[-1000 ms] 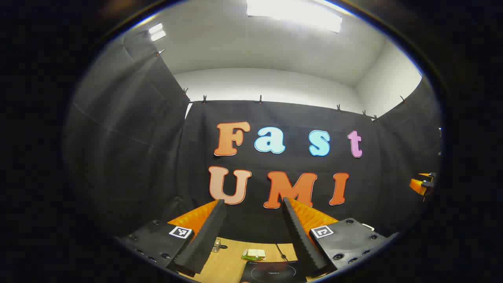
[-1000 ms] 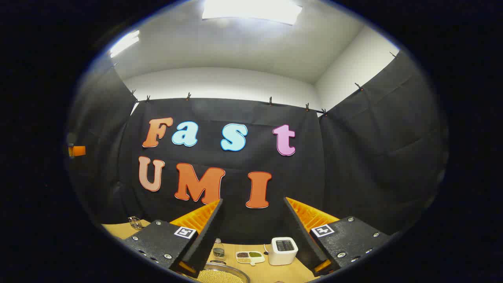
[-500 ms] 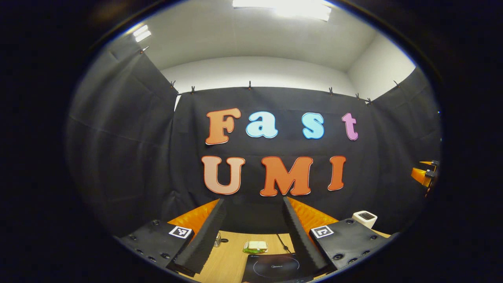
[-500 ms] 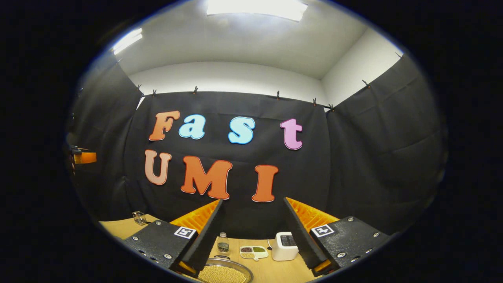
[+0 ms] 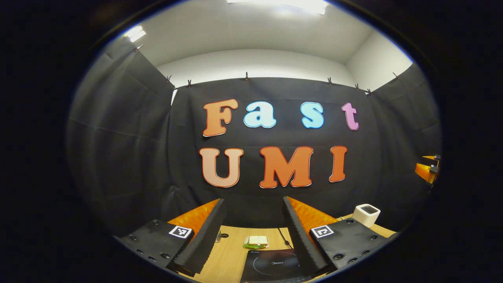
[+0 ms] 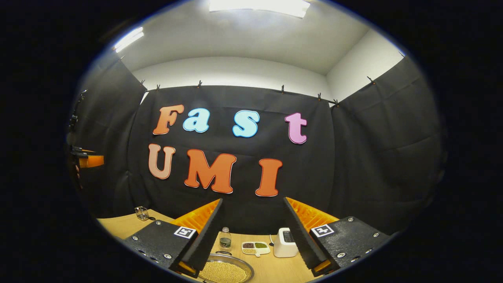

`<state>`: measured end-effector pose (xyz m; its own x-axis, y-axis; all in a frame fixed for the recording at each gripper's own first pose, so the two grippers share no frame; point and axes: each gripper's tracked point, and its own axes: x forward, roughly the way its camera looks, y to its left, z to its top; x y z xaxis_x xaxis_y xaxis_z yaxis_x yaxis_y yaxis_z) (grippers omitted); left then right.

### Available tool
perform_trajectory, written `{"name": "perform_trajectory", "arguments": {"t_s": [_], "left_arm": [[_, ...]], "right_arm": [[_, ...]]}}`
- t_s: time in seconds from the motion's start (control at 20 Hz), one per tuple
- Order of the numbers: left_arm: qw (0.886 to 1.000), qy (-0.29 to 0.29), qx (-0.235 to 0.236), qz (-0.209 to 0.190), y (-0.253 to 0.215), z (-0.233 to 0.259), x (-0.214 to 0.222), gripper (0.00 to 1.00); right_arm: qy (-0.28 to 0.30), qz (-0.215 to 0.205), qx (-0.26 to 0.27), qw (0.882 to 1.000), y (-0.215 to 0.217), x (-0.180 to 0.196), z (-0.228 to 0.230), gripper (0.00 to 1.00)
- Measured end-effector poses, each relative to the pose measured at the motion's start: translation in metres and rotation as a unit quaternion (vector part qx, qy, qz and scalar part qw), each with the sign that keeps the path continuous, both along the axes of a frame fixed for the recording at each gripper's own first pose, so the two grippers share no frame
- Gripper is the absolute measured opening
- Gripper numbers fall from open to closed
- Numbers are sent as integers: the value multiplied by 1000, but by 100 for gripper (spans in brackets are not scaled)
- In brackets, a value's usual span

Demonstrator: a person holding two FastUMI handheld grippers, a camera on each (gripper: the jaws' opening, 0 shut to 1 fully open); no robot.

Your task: First push the handle of the pot to place it horizontally, then grasp the pot with both hands and set it on the induction cooktop.

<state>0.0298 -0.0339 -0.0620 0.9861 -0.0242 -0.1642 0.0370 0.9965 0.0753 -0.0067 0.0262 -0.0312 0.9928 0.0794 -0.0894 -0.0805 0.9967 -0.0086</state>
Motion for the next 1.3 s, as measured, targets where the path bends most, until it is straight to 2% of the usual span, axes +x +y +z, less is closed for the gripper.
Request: {"name": "perform_trajectory", "arguments": {"t_s": [0.35,0.4,0.6,0.9,1.15,1.25,1.3], "left_arm": [[1000,-2,3,2,2,-9,0,95],[1000,-3,7,3,2,-10,0,94],[1000,-12,20,4,2,-11,-6,94],[1000,-14,20,10,7,-17,-12,94],[1000,-13,20,20,13,-20,-15,94],[999,-13,26,27,16,-22,-17,94],[999,-12,29,28,16,-24,-18,94]], "right_arm": [[37,26,16,999,15,-4,-30,91],[47,31,15,998,19,-6,-38,94],[92,55,7,994,37,-16,-75,91],[184,115,2,976,77,-41,-148,91],[287,171,12,943,107,-68,-222,72],[322,187,15,928,115,-77,-248,59],[341,195,23,919,118,-82,-259,49]]}}
